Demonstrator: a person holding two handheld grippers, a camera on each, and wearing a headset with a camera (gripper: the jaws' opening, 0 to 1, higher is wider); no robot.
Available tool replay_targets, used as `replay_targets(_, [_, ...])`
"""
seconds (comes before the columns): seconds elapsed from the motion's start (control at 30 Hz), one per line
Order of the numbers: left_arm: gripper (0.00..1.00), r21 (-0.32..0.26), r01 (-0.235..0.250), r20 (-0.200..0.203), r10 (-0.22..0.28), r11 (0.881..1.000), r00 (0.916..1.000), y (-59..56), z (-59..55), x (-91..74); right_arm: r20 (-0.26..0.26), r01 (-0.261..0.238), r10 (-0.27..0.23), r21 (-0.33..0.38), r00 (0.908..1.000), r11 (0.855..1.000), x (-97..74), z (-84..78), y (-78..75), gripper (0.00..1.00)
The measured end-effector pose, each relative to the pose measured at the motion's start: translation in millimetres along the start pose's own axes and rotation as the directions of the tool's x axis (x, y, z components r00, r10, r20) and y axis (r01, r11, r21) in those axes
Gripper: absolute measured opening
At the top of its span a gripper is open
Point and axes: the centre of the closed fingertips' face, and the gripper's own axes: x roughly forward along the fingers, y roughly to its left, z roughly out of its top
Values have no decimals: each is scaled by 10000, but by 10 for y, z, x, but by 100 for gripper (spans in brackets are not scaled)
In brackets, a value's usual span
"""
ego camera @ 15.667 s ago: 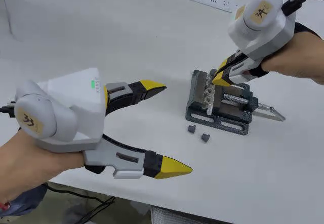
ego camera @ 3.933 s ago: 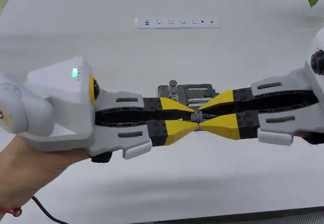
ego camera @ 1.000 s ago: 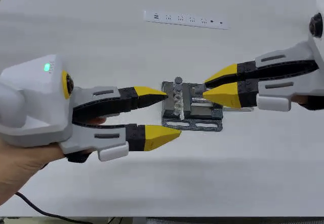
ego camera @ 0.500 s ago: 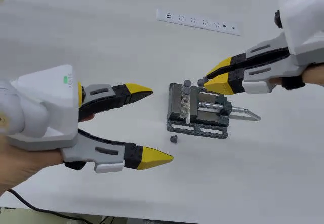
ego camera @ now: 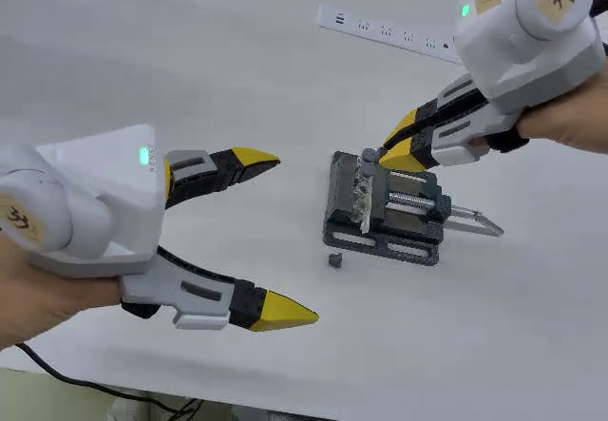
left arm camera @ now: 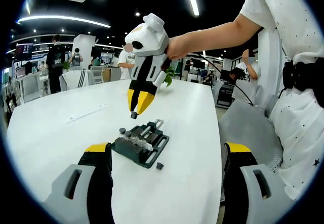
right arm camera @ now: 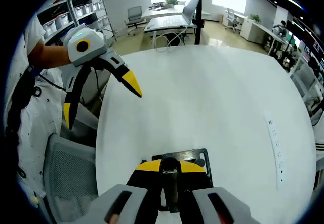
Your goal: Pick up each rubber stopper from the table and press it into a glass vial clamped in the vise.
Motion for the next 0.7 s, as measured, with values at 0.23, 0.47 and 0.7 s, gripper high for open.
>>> replay_targets(0.23, [98,-29,-7,-137,6,10000,9999,14,-85,13,-839,-90,60,-357,9965,9993,202,-146,-39,5])
replay_targets(0.47, [99,-80,-23,-140,22,10000,9999,16,-126,21,-1504,-107,10,-634,9886,9979,329,-243,-100,5])
replay_targets(0.7, [99,-177,-105,-72,104,9998,9999,33,-149,4,-1973,-175,-8,-910,9803,9957,435,-298,-142,5])
